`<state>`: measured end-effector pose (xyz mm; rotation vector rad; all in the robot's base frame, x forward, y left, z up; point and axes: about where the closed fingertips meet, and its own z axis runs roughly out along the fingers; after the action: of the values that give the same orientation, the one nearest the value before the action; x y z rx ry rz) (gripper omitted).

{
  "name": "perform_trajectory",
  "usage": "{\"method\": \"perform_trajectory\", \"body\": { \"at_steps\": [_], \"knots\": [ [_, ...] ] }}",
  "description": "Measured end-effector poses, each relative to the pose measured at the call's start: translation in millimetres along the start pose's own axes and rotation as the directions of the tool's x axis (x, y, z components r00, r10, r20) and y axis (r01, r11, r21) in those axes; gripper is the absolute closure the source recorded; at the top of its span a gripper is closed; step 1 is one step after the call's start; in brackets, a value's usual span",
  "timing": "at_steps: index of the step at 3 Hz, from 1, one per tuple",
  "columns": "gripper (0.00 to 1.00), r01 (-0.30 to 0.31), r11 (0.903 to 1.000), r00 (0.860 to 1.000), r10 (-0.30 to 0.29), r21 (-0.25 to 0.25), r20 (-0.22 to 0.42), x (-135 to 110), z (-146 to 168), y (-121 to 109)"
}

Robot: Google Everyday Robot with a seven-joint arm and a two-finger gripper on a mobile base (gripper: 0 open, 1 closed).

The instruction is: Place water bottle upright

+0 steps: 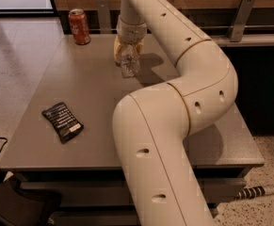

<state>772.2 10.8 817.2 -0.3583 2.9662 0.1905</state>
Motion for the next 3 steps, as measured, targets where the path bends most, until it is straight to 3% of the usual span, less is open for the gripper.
{"method": "perform_trajectory", "body": {
  "at_steps": [2,3],
  "knots": [
    [1.0,0.012,0.9997,1.0,-0.013,0.021,0.024,-5.0,-6.4,-1.0],
    [1.0,-0.012,0.9976,1.0,0.01,0.069,0.03,3.0,-24.4,-15.0]
  ]
}}
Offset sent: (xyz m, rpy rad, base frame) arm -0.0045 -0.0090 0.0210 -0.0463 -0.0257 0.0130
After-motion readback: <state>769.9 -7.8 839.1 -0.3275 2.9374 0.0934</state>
